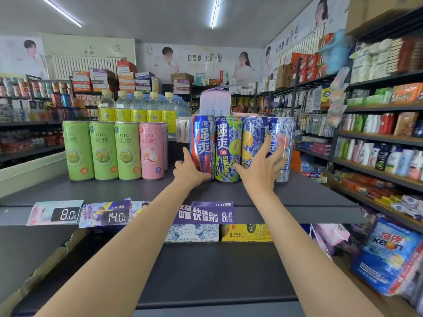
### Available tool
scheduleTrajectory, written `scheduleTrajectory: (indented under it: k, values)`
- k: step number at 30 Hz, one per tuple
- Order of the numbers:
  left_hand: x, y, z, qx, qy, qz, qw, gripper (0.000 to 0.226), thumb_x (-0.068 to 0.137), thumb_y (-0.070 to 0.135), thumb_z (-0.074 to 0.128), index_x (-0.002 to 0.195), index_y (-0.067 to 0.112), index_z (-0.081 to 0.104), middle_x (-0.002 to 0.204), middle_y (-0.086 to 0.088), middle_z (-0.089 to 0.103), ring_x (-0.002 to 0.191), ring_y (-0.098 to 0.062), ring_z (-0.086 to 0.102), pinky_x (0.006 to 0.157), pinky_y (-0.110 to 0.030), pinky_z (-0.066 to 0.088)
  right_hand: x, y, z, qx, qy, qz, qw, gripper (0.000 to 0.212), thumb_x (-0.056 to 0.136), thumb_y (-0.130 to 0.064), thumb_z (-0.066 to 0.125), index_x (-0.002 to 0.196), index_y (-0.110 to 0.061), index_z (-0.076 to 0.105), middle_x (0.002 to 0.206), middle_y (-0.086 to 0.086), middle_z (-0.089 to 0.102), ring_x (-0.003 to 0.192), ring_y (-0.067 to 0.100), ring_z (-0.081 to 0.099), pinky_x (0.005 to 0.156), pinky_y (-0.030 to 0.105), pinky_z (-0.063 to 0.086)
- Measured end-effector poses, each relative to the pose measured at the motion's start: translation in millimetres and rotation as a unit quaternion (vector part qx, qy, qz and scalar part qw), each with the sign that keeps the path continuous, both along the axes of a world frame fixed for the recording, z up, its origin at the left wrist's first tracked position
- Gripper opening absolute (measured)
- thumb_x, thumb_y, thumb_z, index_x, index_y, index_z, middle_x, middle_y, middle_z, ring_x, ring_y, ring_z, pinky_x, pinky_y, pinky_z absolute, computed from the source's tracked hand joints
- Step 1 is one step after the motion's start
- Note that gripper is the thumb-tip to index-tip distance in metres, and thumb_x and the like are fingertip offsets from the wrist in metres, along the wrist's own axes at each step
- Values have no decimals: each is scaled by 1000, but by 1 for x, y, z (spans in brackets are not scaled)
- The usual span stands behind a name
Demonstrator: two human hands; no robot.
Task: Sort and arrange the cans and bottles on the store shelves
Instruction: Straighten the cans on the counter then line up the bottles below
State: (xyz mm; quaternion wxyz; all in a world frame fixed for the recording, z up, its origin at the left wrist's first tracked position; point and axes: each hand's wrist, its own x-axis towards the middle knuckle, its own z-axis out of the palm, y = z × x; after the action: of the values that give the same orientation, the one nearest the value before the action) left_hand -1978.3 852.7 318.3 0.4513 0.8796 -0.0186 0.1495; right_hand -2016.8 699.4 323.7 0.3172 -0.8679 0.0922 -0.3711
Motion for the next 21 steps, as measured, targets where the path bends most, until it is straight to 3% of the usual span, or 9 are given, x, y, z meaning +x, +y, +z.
scheduleTrajectory:
  k: [3,5,8,11,17,21]
  values:
    - [-11,-8,-1,-16,-39,-8,999,115,75,23,76,147,21,-15,146,-25,16,133,-34,29,110,-39,24,5,2,-1,-31,34,3,999,103,80,-33,72,149,-20,-3,154,17,-9,138,43,0,105,54,32]
    - [-14,-12,0,-20,-51,-23,998,118,74,21,77,145,21,-18,145,-25,16,131,-34,33,108,-38,26,7,1,-3,-32,24,-2,999,102,80,-32,72,149,-21,-2,153,16,-2,136,42,3,99,53,40]
    - [-13,-13,1,8,-45,-18,999,122,74,22,77,144,19,-23,138,-26,33,126,-36,39,105,-42,31,7,0,-3,-27,14,13,999,99,82,-28,71,150,-22,-1,149,16,11,132,40,15,92,45,45]
    - [-11,-13,-1,26,-50,-12,998,124,73,22,77,143,18,-26,133,-24,44,121,-37,46,101,-43,36,5,-1,-2,-5,13,44,999,93,86,-18,67,150,-22,0,147,16,13,127,39,24,88,42,41]
    - [-14,-23,5,-27,-27,3,999,128,72,25,79,142,16,-28,139,-26,33,127,-37,38,104,-46,31,11,-10,0,120,-24,37,992,66,86,-6,63,139,-5,25,136,20,39,126,39,36,99,44,36]
    - [-12,-36,8,-63,0,47,997,131,67,34,82,144,17,-24,143,-26,25,130,-38,33,105,-49,30,17,-13,-1,126,-25,14,992,47,87,-10,64,126,2,40,137,18,38,123,35,41,98,40,40]
